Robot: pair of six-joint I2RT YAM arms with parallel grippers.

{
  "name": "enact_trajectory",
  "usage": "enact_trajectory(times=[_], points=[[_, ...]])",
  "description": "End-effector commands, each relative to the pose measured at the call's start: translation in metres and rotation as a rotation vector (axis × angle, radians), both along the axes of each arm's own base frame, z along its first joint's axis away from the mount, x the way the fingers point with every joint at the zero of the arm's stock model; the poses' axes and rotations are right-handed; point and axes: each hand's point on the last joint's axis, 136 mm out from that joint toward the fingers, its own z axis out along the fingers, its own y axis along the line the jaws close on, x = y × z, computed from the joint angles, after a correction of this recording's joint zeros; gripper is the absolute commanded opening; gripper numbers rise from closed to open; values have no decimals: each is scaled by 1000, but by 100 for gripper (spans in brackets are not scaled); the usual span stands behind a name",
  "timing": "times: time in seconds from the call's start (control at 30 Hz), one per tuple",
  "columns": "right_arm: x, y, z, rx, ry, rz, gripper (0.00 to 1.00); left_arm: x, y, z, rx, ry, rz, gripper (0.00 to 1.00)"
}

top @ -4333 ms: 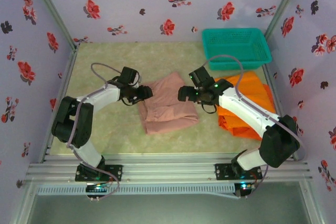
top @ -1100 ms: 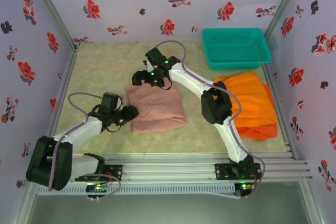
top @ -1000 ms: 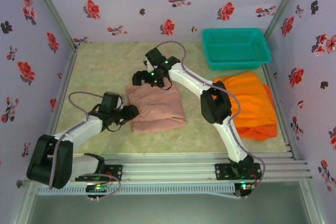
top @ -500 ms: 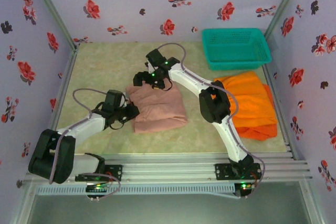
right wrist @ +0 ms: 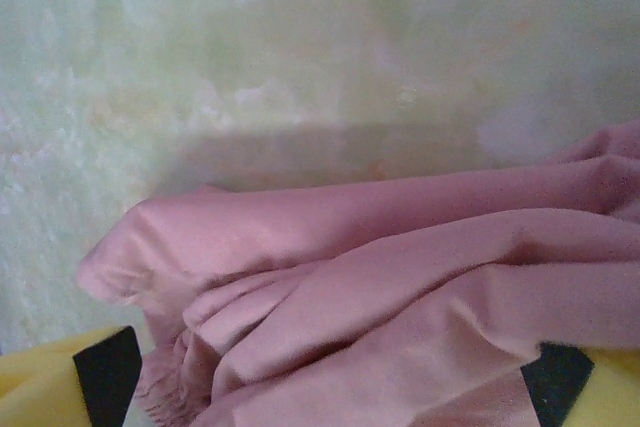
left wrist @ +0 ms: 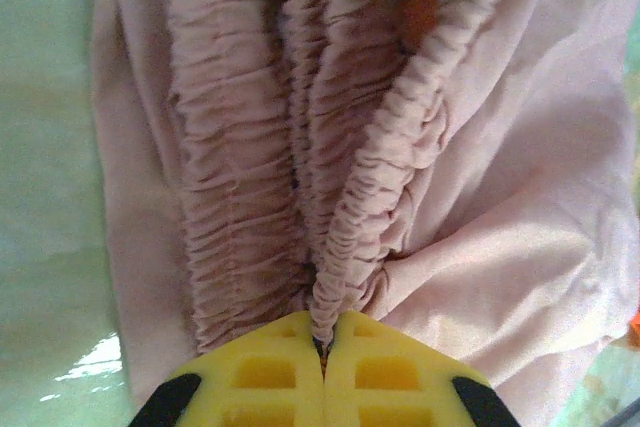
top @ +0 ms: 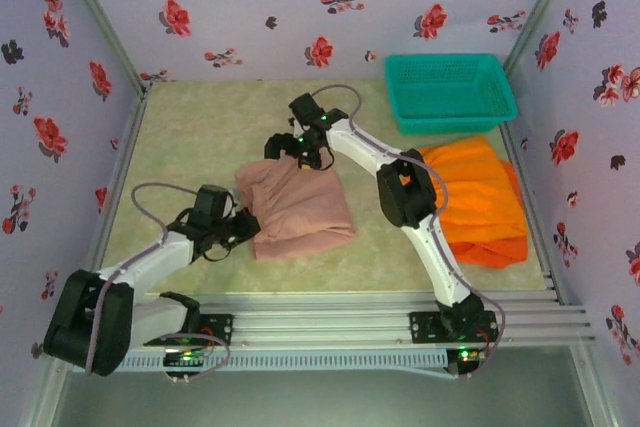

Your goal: Fold and stack the shorts

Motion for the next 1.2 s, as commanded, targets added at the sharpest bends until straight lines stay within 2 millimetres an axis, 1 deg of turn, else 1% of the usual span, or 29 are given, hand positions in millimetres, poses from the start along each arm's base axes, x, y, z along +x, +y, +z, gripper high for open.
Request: enact_trajectory(times=[0.0,0.07,0.17,0.23,0.27,0.3,0.37,0.4,0.43,0.47,0.5,0.6,0.63,0.7,0.8,0.87,0.93,1.07,1.17], points=[[15,-2,-4,8,1,-31,99,-23,14,-29,44,117,35,0],[21,-2,-1,16,-1,-39,99,-24,14,-30,38,115,41,0],[28,-1,11,46,-11,-47,99,-19,12,-22,26,90,44,6],[29,2,28,74,-28,-34,99,-14,11,-10,18,63,42,11],[28,5,39,91,-38,-24,99,-11,9,-3,11,47,39,15],[27,5,52,105,-53,-14,99,-8,8,7,2,24,37,22],[22,4,79,118,-95,9,99,-1,5,32,-16,-29,32,31],[18,1,92,112,-121,22,99,2,4,46,-24,-60,28,39],[14,-4,108,103,-154,31,99,5,3,61,-33,-90,24,45],[12,-9,118,91,-182,37,99,8,2,73,-42,-112,22,52],[8,-16,132,81,-215,42,99,10,0,85,-51,-132,18,61],[-3,-41,156,24,-300,50,99,15,-10,109,-100,-156,-4,74],[-8,-51,158,-8,-318,51,99,16,-15,115,-124,-162,-9,78],[-14,-72,158,-65,-344,52,99,20,-26,122,-165,-177,-14,82],[-23,-101,144,-131,-335,50,99,24,-47,124,-225,-190,-31,85],[-30,-116,138,-139,-320,46,99,28,-61,119,-247,-184,-44,85],[-36,-129,124,-141,-290,39,99,32,-76,113,-263,-177,-65,86],[-43,-147,101,-144,-233,33,99,41,-100,98,-263,-181,-86,86],[-45,-155,83,-151,-189,39,99,45,-110,73,-225,-154,-100,86]])
